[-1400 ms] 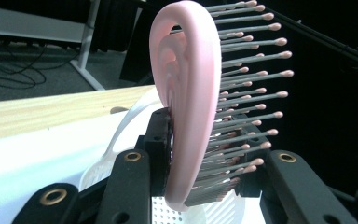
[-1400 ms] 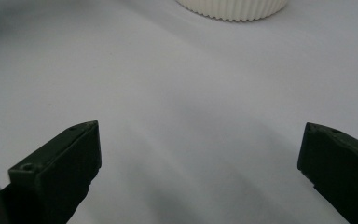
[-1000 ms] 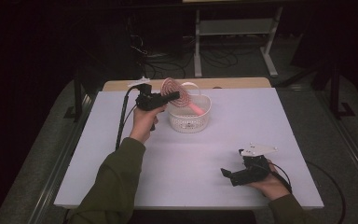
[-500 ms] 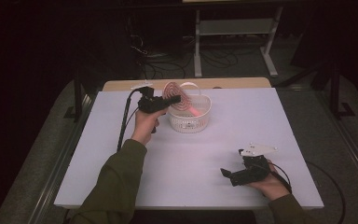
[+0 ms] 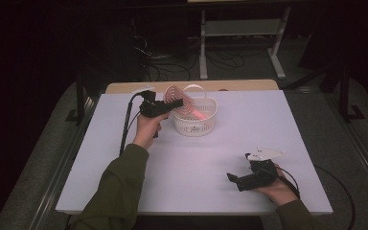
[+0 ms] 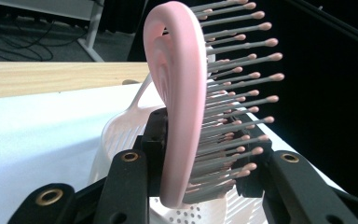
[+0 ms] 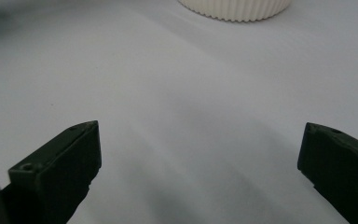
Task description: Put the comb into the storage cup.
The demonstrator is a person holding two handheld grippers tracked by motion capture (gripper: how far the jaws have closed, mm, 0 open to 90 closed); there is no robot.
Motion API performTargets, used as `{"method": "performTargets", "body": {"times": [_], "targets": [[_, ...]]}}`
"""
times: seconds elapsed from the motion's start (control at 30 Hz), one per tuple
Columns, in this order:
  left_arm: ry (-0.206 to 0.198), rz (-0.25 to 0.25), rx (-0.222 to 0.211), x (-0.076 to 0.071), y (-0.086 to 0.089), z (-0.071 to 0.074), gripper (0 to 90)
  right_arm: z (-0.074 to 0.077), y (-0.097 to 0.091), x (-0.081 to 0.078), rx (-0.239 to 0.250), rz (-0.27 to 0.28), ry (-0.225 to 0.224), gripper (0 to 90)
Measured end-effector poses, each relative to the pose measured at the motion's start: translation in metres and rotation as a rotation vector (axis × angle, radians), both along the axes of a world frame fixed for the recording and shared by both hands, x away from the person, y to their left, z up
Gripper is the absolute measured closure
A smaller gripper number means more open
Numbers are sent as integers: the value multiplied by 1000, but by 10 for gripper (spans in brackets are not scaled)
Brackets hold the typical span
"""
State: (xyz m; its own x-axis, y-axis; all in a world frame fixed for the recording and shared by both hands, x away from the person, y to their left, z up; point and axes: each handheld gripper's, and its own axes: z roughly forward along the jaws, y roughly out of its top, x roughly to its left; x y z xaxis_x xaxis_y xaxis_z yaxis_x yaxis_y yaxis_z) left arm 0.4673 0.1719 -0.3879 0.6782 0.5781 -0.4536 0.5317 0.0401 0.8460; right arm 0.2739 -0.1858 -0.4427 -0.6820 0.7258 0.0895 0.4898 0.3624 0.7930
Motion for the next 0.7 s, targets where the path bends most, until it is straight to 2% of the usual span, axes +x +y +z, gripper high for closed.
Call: {"method": "performTargets", "body": {"times": [0.4, 0.7], "targets": [[-2, 1, 20, 1, 3, -2, 617, 0, 0, 0, -1, 3, 1, 0], [-25, 14, 46, 0, 4, -2, 597, 0, 1, 0, 3, 11, -1, 0]]}}
